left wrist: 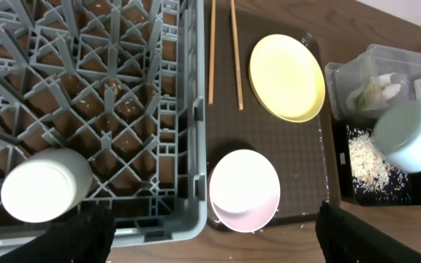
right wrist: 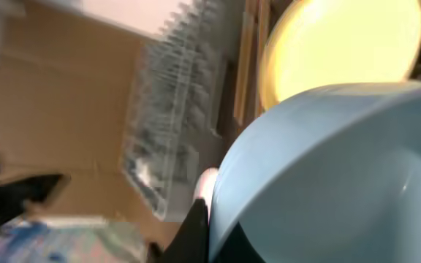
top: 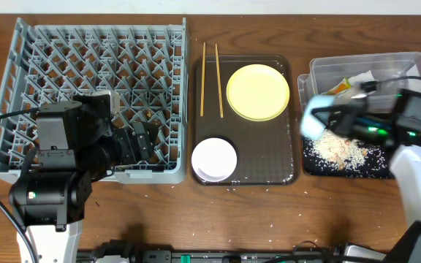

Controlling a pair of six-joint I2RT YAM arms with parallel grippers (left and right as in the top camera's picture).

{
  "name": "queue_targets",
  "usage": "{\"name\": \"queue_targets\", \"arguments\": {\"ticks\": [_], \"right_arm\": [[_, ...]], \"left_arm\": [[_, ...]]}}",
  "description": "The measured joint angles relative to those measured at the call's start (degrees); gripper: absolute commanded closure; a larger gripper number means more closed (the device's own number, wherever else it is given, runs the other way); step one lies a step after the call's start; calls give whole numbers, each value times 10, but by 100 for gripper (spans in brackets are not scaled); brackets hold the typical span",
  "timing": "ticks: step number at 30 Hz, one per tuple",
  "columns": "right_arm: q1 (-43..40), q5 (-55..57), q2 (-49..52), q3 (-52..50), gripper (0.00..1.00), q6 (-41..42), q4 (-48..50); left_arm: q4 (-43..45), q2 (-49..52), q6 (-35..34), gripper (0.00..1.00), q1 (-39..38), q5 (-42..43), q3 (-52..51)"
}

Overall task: Sort waste into correct bins and load items into the dishwasher
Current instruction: 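Set the blue bowl on the dark tray and open the right gripper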

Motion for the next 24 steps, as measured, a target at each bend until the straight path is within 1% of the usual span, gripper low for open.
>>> {"name": "queue_targets", "arguments": {"ticks": [1, 4, 5, 8, 10, 12, 15, 17, 19, 22, 24], "right_arm": [[33, 35, -5, 0, 99, -6, -19], [161, 203, -18, 0, 99, -21, -69], [213, 275, -18, 0, 99, -23, -81], [329, 415, -14, -1, 99, -28, -84], [416, 520, -5, -1, 98, -31, -72], [446, 567, 9, -1, 87, -30, -73], [466, 601, 31, -1, 56, -26, -74], [469, 609, 35, -1, 44, -28, -77], [469, 614, 34, 0, 36, -27, -86], [459, 611, 26, 12, 32, -28, -113], [444, 609, 10, 30, 27, -27, -135]], "left_arm": [[2, 0, 0, 12, 0, 0, 0], [3, 0, 4, 13, -3, 2, 0], [4, 2, 9, 14, -6, 2, 0], [5, 15, 30, 14, -28, -5, 0], [20, 45, 43, 14, -52, -12, 0], [38, 69, 45, 14, -78, -17, 0], [68, 111, 47, 14, -120, -30, 19], [88, 140, 47, 14, -142, -38, 36], [111, 163, 47, 14, -157, -46, 47], [151, 195, 46, 14, -174, -64, 60], [179, 221, 44, 15, -182, -76, 65]]}}
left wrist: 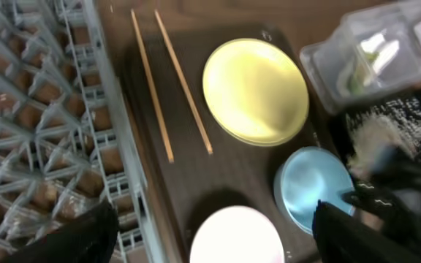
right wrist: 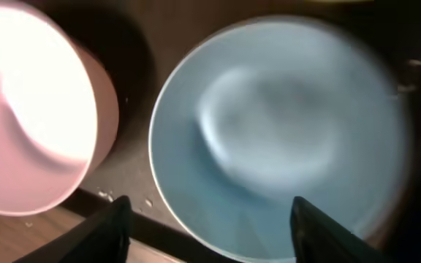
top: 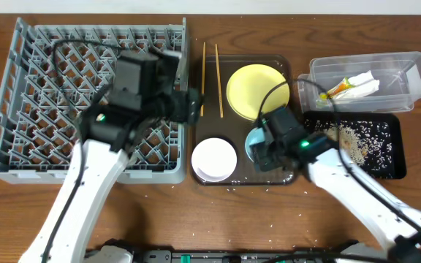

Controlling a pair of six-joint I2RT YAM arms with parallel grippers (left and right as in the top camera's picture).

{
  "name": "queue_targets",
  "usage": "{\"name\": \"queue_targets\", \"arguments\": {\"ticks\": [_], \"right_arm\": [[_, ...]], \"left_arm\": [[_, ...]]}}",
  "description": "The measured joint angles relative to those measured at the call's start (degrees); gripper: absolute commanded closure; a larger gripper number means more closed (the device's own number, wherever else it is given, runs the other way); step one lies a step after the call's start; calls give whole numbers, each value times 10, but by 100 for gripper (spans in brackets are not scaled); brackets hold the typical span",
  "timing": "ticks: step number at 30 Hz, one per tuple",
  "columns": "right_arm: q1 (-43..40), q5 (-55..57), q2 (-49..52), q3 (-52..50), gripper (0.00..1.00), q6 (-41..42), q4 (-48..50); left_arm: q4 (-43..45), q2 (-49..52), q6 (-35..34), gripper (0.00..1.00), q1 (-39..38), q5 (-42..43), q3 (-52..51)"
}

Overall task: Sort waste into correct bins and load items into the dishwasher
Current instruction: 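Set the blue bowl on the dark tray and open the right gripper, then grasp a wooden chopstick with the left gripper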

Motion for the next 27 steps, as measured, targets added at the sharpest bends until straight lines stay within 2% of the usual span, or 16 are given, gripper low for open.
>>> {"name": "queue_targets", "arguments": {"ticks": [3, 9, 12, 17, 27], "right_arm": [[-43, -6, -36, 40, 22, 4, -30], [-169, -26, -117, 90, 19, 25, -43], [-219, -33, -133, 91, 16, 47, -57], [-252, -37, -131, 91, 14, 65, -69], [-254, -43, -131, 91, 13, 71, -73]], "left_arm": [[42, 48, -4, 22, -10, -12, 1], [117, 182, -20, 25, -40, -29, 2], [128, 242, -24, 31, -56, -41, 10], [167, 307, -35, 52, -74, -85, 27], [262, 379, -107, 53, -78, -141, 35]]}}
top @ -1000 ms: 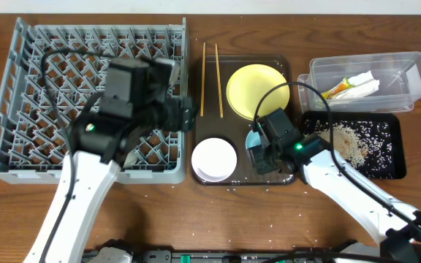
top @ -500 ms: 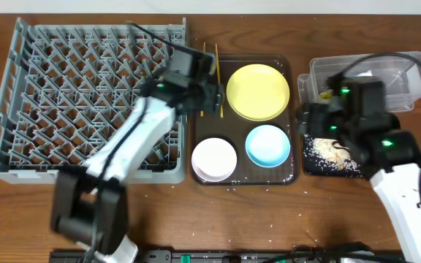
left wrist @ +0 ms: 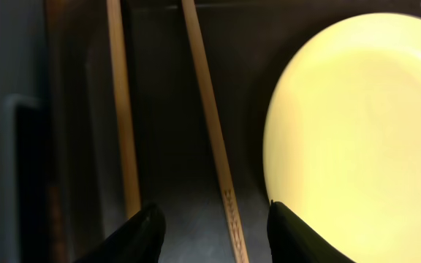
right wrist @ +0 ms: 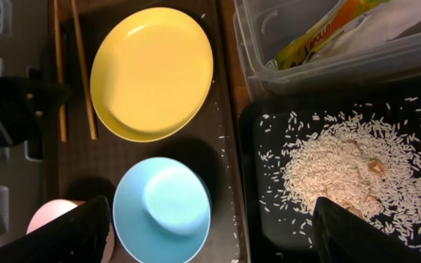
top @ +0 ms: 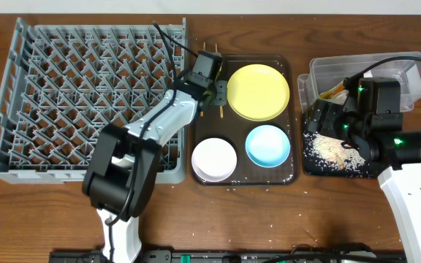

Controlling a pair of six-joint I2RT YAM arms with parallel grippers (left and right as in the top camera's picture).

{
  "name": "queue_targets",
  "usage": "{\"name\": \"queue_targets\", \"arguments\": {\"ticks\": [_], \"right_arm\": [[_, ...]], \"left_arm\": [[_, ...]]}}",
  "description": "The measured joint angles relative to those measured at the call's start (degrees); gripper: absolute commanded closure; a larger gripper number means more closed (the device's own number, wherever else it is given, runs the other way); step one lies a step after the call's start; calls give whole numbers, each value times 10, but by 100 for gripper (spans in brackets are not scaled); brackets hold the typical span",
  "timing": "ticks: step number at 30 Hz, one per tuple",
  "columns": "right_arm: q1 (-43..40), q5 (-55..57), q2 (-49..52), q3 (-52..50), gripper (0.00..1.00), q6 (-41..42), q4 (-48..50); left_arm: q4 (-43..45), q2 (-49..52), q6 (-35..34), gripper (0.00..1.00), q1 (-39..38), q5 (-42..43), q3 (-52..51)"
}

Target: Sort waste into correct bins and load items into the dishwasher

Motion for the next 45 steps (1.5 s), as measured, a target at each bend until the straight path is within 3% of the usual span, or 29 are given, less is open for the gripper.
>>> {"name": "queue_targets", "arguments": {"ticks": [16, 24, 28, 34, 38, 45], "right_arm": [[0, 0, 0, 0, 13, 0, -9], [0, 0, 0, 0, 12, 0, -16], [0, 0, 0, 0, 12, 0, -16], [0, -2, 0, 0, 11, 0, -17], [0, -2, 0, 0, 11, 0, -15], [0, -2, 0, 0, 11, 0, -15]], "left_arm": [[18, 60, -18, 92, -18, -12, 5], [-22, 36, -21, 92, -18, -12, 10], [-42, -41, -21, 92, -18, -12, 10], [-168, -174, -20, 92, 4, -67, 14], [-217, -175, -20, 92, 46, -102, 15], [-222, -125, -21, 89, 79, -104, 0]]}}
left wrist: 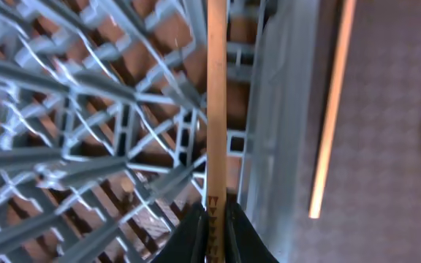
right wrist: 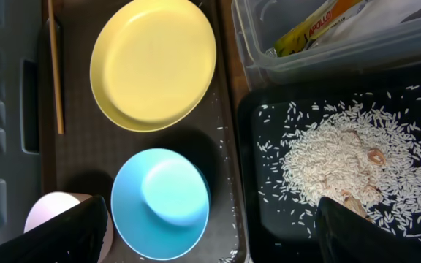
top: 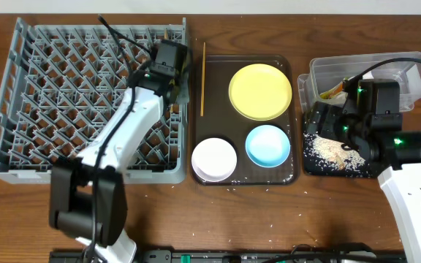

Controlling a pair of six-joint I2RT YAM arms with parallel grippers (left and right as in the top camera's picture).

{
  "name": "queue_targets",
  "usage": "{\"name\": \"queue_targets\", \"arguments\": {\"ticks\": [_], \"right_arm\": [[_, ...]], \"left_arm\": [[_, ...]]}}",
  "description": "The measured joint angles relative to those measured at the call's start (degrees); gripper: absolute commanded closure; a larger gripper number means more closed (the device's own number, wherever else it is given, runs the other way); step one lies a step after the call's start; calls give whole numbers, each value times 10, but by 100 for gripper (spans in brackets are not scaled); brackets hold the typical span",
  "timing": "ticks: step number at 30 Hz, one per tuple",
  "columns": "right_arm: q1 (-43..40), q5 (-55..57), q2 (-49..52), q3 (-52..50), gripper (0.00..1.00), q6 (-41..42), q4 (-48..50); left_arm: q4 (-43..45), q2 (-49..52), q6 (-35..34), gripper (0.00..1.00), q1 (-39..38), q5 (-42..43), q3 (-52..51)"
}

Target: Sort waste into correct bins and load items into the dishwasher

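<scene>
My left gripper (left wrist: 215, 235) is shut on a wooden chopstick (left wrist: 216, 109), held over the right edge of the grey dishwasher rack (top: 86, 95). The second chopstick (top: 203, 79) lies on the brown tray (top: 243, 172), left of the yellow plate (top: 260, 91). A blue bowl (top: 267, 145) and a pale pink bowl (top: 214, 159) sit at the tray's front. In the right wrist view the plate (right wrist: 154, 64), blue bowl (right wrist: 161, 203) and chopstick (right wrist: 53, 69) show below my right gripper (right wrist: 218, 241), which is wide open and holds nothing.
A black tray (top: 386, 172) of spilled rice (right wrist: 342, 161) lies right of the brown tray. Behind it stands a clear plastic bin (top: 408, 62) holding a wrapper (right wrist: 313, 25). Loose rice grains dot the wooden table near the front edge.
My left gripper was open above the two chopsticks on the tray; now it is shut on one and is over the rack's right edge. The right arm has barely moved.
First my right gripper held the blue bowl over the rice tray while the left arm stood by the rack's front. Then the bowl sat on the brown tray. Then the right gripper was open over the rice tray, the left over the chopsticks, one of which it now holds.
</scene>
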Motion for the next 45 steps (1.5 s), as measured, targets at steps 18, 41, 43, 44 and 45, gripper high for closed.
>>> {"name": "queue_targets", "arguments": {"ticks": [18, 41, 43, 44, 45], "right_arm": [[0, 0, 0, 0, 10, 0, 2], [0, 0, 0, 0, 1, 4, 2], [0, 0, 0, 0, 1, 4, 2], [0, 0, 0, 0, 1, 4, 2], [0, 0, 0, 0, 1, 4, 2]], "left_arm": [[61, -61, 11, 64, -48, 61, -2], [191, 173, 66, 59, -118, -90, -2], [191, 176, 61, 67, -118, -86, -2], [194, 177, 52, 70, -118, -78, -2], [197, 178, 50, 74, -118, -69, -1]]}}
